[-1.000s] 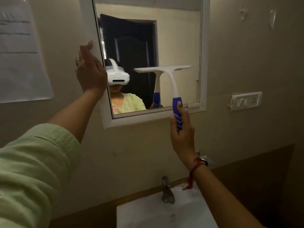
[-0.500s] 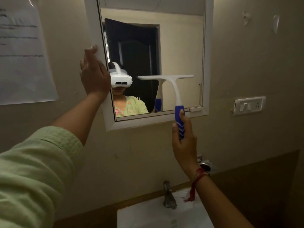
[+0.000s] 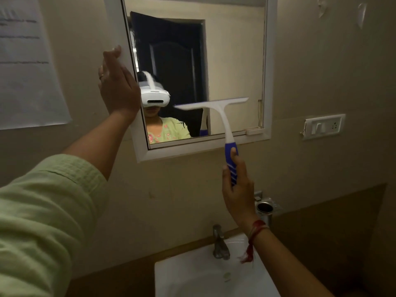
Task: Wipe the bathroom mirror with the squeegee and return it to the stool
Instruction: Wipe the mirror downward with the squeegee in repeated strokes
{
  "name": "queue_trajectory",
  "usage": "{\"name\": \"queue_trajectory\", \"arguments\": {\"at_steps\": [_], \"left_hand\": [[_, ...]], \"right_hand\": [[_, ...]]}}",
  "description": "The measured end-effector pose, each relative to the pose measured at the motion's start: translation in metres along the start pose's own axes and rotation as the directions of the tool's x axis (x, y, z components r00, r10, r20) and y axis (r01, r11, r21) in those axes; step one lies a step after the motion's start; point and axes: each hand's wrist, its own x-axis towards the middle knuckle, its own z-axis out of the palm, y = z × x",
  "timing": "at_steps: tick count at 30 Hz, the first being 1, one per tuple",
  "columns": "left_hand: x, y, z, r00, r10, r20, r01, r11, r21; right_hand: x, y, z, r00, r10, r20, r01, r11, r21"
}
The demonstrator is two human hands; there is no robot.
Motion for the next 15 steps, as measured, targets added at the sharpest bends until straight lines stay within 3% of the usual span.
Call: {"name": "queue_trajectory", "arguments": {"at_steps": [9, 15], "left_hand": [[0.000, 0.001, 0.000, 1.000, -0.016, 0.012, 0.016, 1.000, 0.008], [-0.001, 0.001, 0.001, 1.000, -0.026, -0.011, 0.026, 1.000, -0.003]], "right_hand": [[-0.048, 0.024, -0.006, 0.998, 0.029, 0.062, -0.021, 0.993, -0.114], [-0.013, 0.002, -0.001, 0.999, 0.026, 0.030, -0.025, 0.999, -0.035]]}}
